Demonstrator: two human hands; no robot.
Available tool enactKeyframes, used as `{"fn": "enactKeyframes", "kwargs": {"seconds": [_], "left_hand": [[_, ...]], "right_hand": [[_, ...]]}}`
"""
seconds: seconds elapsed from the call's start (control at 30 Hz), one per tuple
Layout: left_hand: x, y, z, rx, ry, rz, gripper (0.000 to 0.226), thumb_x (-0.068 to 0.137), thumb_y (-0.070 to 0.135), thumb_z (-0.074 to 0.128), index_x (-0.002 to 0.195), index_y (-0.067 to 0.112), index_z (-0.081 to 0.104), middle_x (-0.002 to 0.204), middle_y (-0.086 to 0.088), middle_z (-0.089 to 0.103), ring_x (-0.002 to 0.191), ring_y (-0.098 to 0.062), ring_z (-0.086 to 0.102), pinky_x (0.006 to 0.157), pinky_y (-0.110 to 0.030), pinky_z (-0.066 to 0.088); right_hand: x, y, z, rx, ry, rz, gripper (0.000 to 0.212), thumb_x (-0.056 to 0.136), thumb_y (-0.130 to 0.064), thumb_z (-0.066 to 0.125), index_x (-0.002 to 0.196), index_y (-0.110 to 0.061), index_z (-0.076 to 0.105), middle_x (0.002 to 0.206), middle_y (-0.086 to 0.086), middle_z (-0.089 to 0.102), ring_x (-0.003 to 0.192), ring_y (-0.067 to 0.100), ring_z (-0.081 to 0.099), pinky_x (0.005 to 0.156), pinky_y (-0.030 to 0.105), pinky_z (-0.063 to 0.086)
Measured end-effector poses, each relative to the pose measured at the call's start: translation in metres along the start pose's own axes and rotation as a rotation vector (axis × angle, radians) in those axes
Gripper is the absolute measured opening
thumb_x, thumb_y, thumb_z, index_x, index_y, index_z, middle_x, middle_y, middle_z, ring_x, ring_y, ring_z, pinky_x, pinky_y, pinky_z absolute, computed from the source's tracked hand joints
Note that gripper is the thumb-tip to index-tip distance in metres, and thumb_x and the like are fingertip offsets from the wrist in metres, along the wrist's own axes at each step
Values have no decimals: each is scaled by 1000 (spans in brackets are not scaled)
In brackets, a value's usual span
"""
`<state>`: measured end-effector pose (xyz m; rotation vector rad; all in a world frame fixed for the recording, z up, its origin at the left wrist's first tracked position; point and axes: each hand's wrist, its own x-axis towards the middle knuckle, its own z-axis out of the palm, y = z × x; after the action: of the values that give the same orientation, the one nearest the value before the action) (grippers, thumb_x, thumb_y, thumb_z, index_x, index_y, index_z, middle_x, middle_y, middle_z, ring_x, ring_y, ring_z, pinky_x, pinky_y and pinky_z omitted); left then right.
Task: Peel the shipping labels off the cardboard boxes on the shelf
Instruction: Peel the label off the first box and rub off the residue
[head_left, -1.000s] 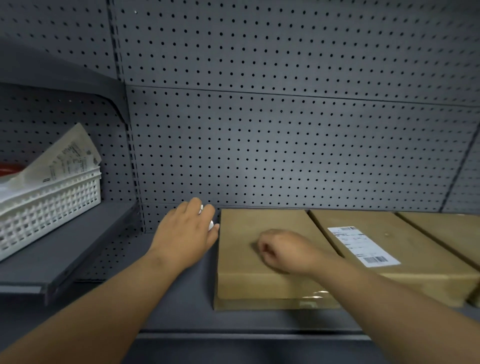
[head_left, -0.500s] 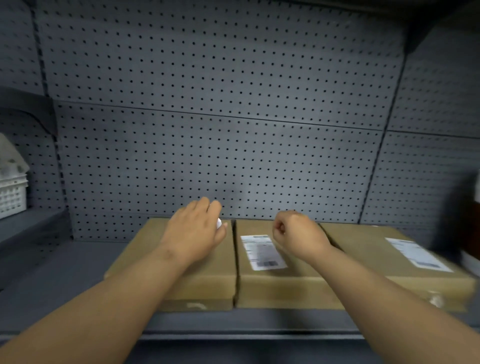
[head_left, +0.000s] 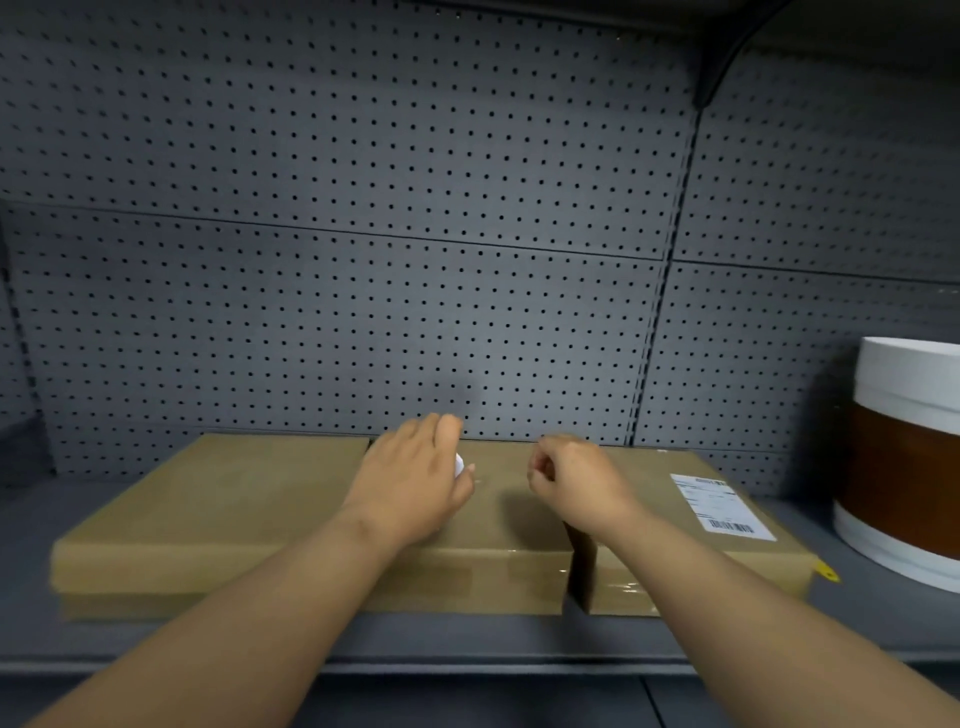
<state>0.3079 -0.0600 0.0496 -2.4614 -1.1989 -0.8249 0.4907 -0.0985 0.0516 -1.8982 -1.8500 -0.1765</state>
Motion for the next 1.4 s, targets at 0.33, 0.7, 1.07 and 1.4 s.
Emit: {"fn": "enactKeyframes", "kwargs": {"seconds": [0.33,0.7,1.07,1.4], "left_hand": [[54,37,10,-136,-24,89,43,96,38,36,130,13,37,125,-3,50,110,-19,51,90,-30,42],[116,137,38,-233,-27,203,37,98,37,34,124,14,45,114,-4,37,84,-19,50,75,-33,49],[227,331,58,-424,141,353,30,101,23,35,123,14,53,113,-3,48,103,-18,49,82,-26,43],[322,473,44,-528,396,212,24,96,22,48,117,20,61,114,2,63,111,-22,48,88,-31,33]], "right_hand": [[5,46,-32,13,76,109,10,85,-18,49,81,-17,58,90,-1,57,83,19,56,73,35,51],[-11,148,-96,5,210,180,12,89,-20,51,86,-12,60,86,-4,52,83,18,55,69,31,46],[-36,320,-230,70,458,165,8,86,-21,56,79,-20,59,89,0,59,83,16,55,71,27,43],[-36,432,-309,143,607,184,11,88,-21,54,77,-20,57,90,-2,61,81,14,54,68,25,43]]}}
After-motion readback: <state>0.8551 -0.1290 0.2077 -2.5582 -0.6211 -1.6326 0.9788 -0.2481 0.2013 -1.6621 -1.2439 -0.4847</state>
